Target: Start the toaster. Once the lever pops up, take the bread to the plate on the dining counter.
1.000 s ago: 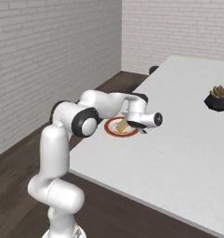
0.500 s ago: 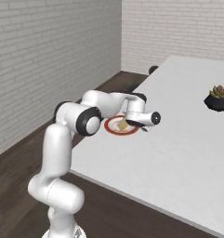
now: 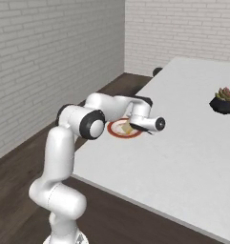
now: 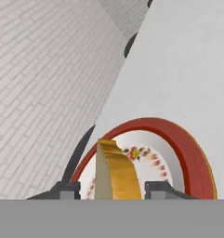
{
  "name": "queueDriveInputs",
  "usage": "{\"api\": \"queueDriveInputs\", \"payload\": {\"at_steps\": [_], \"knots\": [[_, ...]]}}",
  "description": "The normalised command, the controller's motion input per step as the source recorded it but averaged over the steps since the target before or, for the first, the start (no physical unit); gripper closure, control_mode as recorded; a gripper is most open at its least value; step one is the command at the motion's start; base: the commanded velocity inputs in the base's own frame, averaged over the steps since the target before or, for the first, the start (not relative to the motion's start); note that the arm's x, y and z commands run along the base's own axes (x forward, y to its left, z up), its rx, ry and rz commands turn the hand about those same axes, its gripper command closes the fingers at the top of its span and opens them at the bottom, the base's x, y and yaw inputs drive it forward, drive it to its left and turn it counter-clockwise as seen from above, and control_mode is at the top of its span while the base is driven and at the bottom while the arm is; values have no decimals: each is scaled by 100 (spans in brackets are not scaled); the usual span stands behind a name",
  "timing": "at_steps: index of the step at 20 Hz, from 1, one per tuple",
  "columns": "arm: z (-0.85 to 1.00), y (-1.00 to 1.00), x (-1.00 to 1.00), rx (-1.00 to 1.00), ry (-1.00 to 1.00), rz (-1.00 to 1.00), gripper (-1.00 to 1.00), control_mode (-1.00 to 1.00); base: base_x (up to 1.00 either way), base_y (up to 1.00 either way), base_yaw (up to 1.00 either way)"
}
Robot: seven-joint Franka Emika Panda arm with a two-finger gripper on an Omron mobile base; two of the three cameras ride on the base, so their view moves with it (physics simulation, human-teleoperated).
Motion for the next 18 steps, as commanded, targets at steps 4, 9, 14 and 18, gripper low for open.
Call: {"api": "queueDriveInputs", "payload": {"at_steps": [4,9,14,18], "knots": [[0,0,0,-1,-4,-3,-100,-100,0,0,0],[0,0,0,0,-2,-3,-100,-100,0,0,0],[11,-3,0,-1,0,-16,-100,-100,0,0,0],[14,-5,0,-13,17,-27,-100,-100,0,0,0]]}}
